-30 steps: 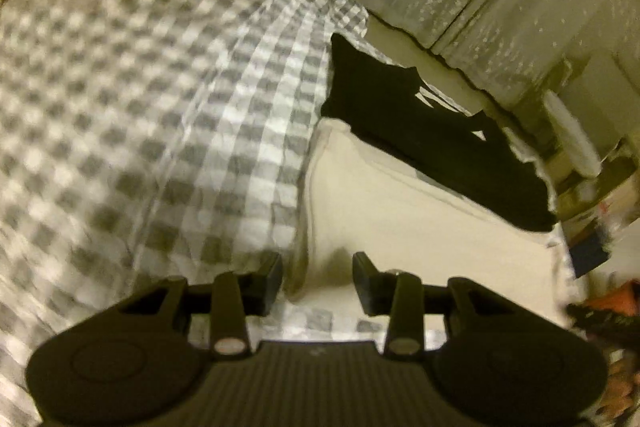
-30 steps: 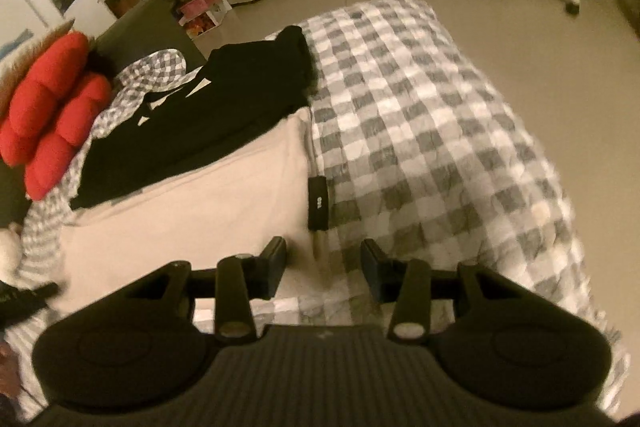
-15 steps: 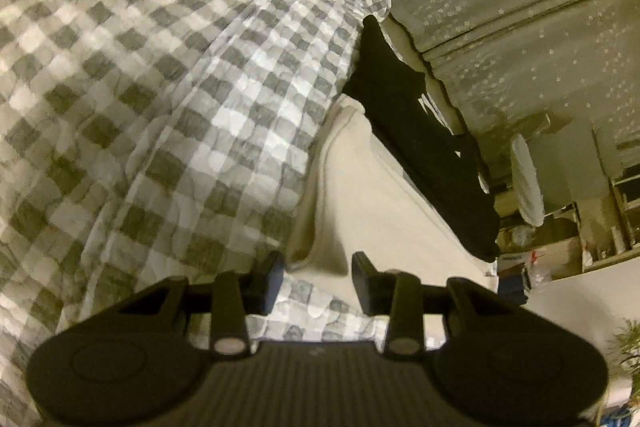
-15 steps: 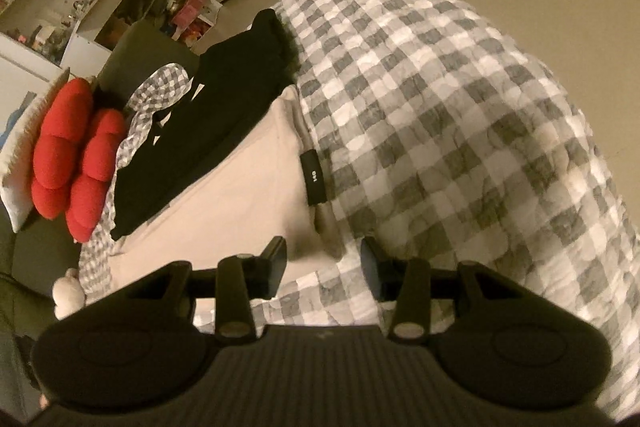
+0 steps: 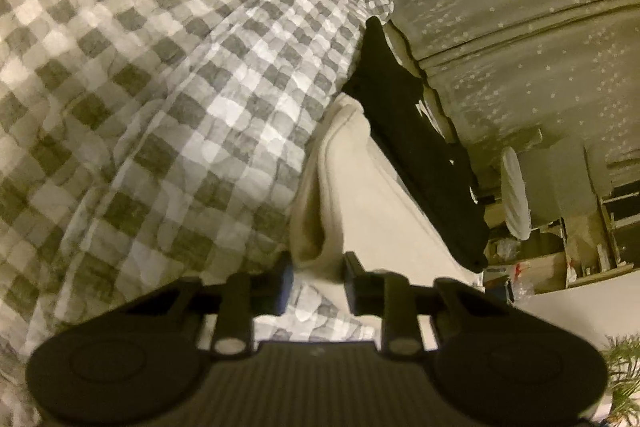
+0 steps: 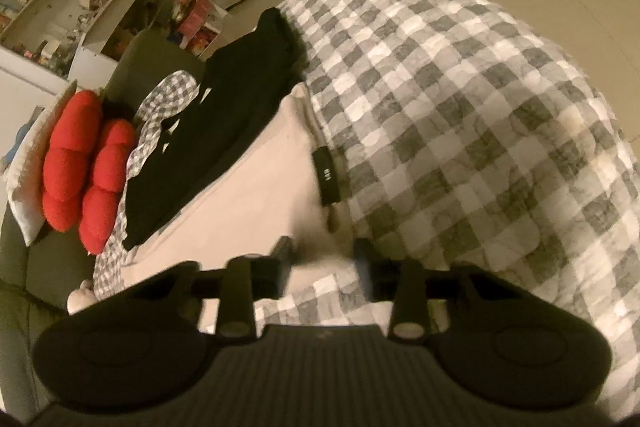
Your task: Fold clothes
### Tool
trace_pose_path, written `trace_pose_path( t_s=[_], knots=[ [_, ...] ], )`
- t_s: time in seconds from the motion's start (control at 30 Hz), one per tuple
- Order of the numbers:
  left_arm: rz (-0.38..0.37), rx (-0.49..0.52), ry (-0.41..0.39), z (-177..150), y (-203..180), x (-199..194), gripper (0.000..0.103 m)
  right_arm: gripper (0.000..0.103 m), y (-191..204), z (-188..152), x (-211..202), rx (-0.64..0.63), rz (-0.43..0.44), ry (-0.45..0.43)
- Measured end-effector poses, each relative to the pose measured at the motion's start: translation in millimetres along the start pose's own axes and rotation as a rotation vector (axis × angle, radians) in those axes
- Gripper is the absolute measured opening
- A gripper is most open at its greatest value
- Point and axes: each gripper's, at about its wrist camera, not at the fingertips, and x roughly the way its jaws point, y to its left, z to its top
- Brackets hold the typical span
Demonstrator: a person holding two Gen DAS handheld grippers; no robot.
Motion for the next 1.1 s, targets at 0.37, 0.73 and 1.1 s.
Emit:
trace_pose_path(
  t_s=[0.37,0.73,1.1],
  knots=[
    [-0.207,-0.117,-0.07,6.2,7.6,-14.9,0.01,0.015,1.6,8.1,-18.3,0.074,0.12,-0.059],
    [-0.298,-0.151,-0.176,34.0,-30.4,-17.6,0.01,0.014,19.0,44.9,-24.5,0.162,0.247,-0.196],
    [-0.296,-0.201,-0.244,94.2,-66.5,18.1,0.01,0.014,30.3,106.3,17.6,0.222,0.281,-0.275]
  ],
)
